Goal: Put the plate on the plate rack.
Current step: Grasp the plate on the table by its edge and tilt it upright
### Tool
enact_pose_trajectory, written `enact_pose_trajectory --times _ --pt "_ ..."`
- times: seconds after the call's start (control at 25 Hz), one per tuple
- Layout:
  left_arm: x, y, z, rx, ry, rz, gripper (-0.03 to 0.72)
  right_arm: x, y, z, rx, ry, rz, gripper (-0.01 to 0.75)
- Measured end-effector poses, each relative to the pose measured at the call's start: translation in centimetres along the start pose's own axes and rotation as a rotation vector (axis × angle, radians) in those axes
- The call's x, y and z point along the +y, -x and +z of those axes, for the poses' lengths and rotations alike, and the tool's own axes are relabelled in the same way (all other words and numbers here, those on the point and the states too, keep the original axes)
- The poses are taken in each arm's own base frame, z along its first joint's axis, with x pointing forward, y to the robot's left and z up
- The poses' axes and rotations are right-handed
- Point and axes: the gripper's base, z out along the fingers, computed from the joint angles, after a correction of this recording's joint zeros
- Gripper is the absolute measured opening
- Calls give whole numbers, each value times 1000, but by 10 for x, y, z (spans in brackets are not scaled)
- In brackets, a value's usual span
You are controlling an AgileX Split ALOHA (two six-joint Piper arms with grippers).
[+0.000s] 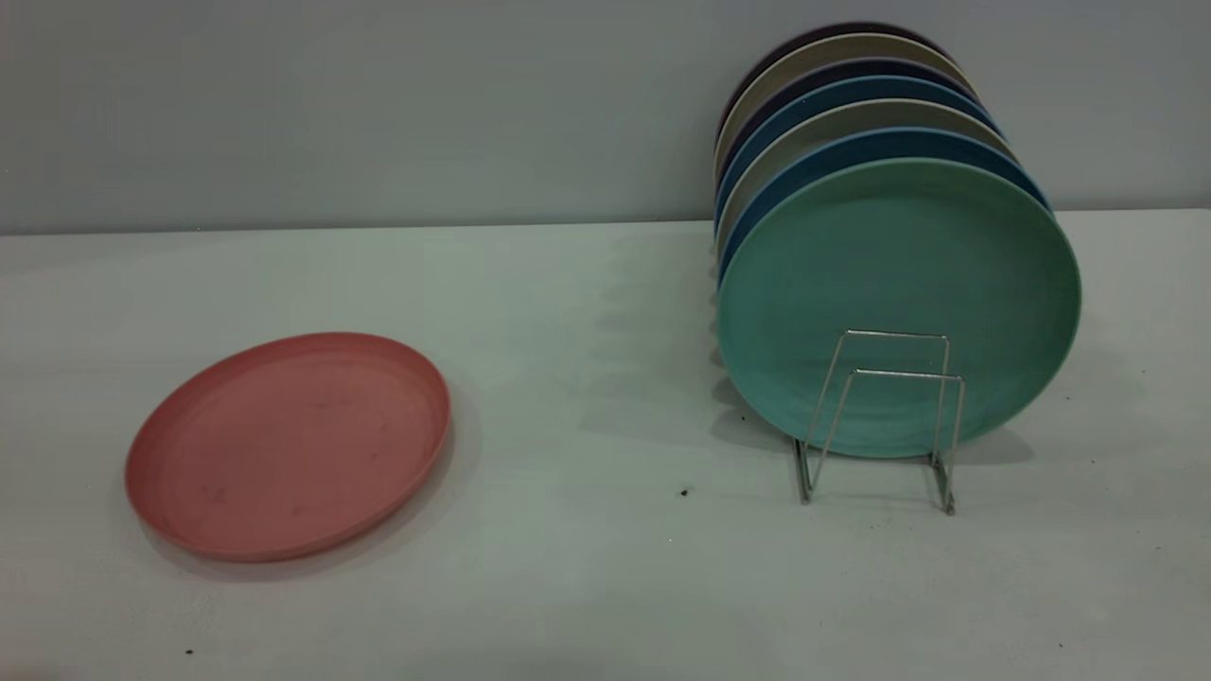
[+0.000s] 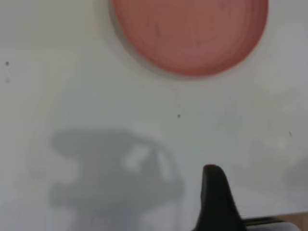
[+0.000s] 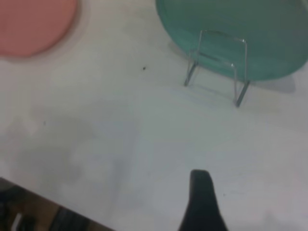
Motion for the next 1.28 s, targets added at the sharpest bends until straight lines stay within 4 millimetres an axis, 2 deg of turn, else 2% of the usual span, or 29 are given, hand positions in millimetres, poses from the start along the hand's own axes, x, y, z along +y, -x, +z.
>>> enact_pose_trajectory --times 0.32,0.64,0.88,1.12,1.28 --pt "2 35 36 89 12 31 486 -2 0 5 22 7 11 581" --pt "11 54 83 191 20 29 486 -1 0 5 21 8 13 581" --pt "49 59 100 173 -39 -126 486 -1 0 5 18 12 17 581" --pt "74 63 117 97 -273 -230 486 0 1 5 9 24 12 581" --pt "89 61 137 61 -318 -276 486 0 1 5 7 26 7 581"
